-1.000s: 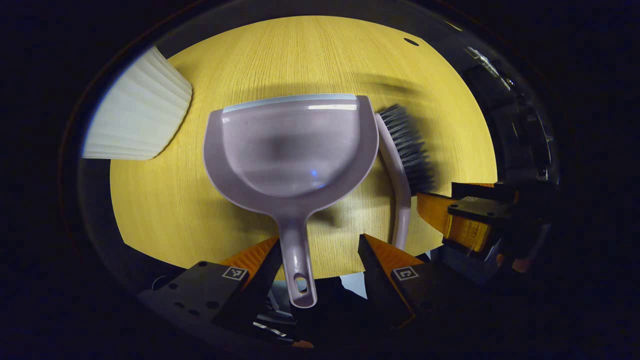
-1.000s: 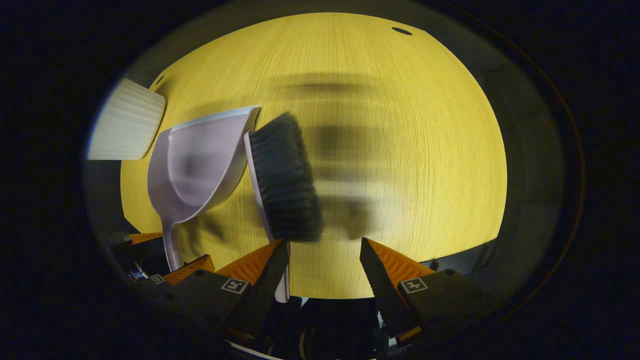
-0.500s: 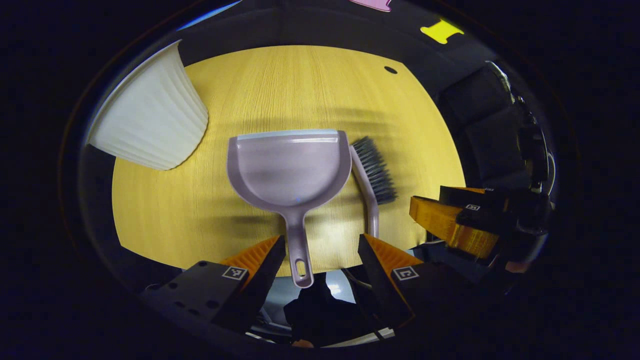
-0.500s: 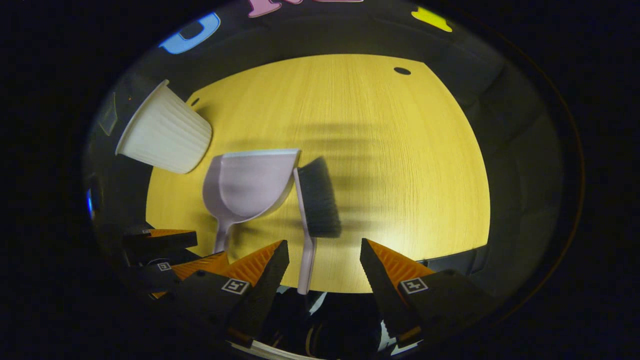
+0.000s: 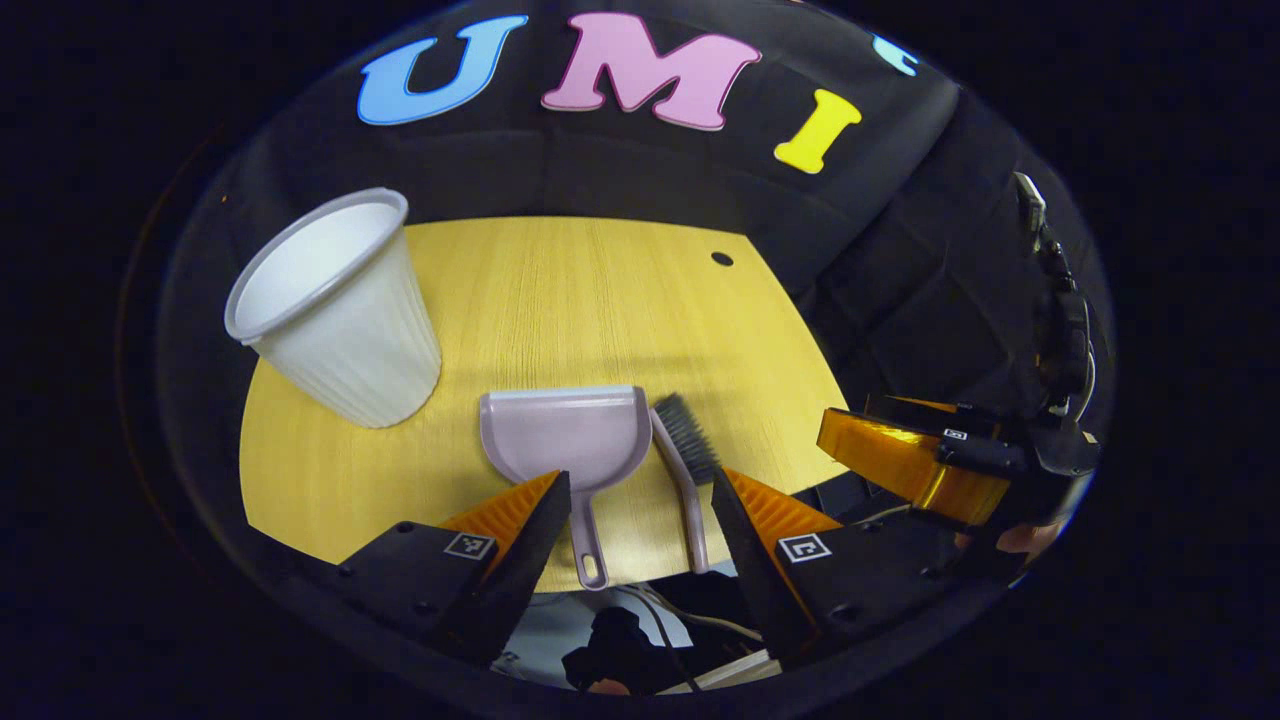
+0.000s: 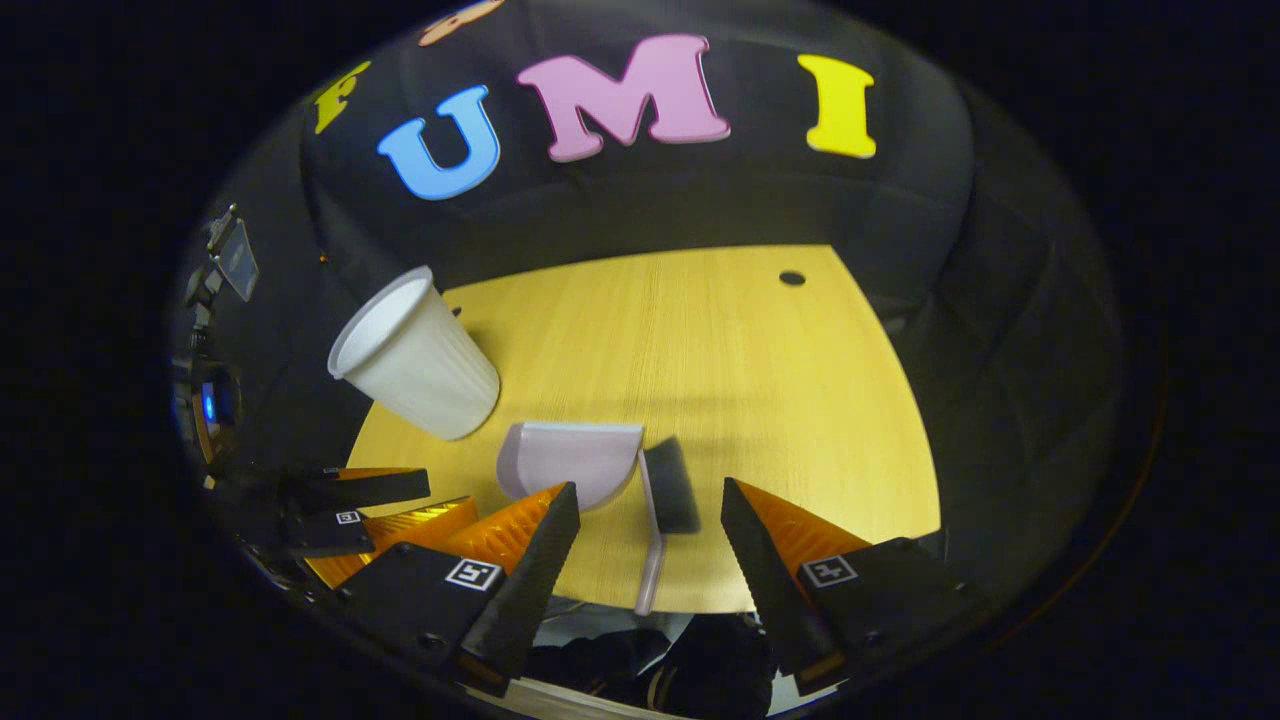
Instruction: Pick up the small broom and dustpan from the desktop, sweep the trash into the dustpan with the broom, and then empty the trash into the garbage bin.
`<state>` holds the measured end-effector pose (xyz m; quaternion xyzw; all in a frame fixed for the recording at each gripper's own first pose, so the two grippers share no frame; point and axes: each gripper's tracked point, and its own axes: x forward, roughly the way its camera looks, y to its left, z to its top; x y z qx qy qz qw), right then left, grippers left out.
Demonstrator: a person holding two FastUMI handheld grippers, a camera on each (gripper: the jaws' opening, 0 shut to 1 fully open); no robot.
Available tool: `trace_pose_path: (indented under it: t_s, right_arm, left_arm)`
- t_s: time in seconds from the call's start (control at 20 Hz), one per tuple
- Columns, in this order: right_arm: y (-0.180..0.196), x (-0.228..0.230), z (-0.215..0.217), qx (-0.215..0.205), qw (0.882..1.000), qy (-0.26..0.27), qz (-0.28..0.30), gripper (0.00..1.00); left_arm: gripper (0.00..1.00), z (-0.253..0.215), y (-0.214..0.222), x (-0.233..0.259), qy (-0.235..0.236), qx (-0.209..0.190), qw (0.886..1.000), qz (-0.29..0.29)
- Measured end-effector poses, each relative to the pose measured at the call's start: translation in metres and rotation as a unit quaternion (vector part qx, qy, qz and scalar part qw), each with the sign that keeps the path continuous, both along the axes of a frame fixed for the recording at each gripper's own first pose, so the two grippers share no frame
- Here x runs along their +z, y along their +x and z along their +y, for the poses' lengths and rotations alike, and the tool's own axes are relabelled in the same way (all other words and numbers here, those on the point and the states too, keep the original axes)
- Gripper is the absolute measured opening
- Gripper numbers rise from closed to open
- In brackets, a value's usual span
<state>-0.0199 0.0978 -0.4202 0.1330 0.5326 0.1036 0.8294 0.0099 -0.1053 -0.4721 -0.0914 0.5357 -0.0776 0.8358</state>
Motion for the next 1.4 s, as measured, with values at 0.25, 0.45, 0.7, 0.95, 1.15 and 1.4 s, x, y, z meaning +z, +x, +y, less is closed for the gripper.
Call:
trace_pose_path:
  t_s: [0.25, 0.45, 0.7, 0.95, 1.15, 1.4]
  right_arm:
    - [0.028, 0.098, -0.003, -0.021, 0.977, -0.030, -0.212, 0.93]
    - [0.032, 0.150, -0.004, -0.021, 0.953, -0.040, -0.300, 0.94]
    - [0.046, 0.270, -0.035, -0.093, 0.886, -0.018, -0.455, 0.85]
    - [0.042, 0.289, -0.044, -0.114, 0.862, -0.037, -0.492, 0.93]
    - [0.045, 0.287, -0.046, -0.111, 0.864, -0.054, -0.487, 0.88]
    - [0.043, 0.280, -0.049, -0.116, 0.880, -0.054, -0.458, 0.89]
  left_arm:
    - [0.85, -0.001, 0.013, 0.053, 0.031, 0.001, 0.984, -0.178]
    - [0.85, 0.007, 0.007, 0.097, 0.050, 0.041, 0.954, -0.294]
    - [0.83, 0.004, 0.003, 0.108, 0.095, 0.062, 0.898, -0.425]
    - [0.83, 0.010, -0.001, 0.113, 0.076, 0.059, 0.882, -0.461]
    - [0.84, 0.010, -0.008, 0.121, 0.093, 0.067, 0.872, -0.477]
    - [0.84, 0.008, -0.011, 0.129, 0.100, 0.063, 0.865, -0.488]
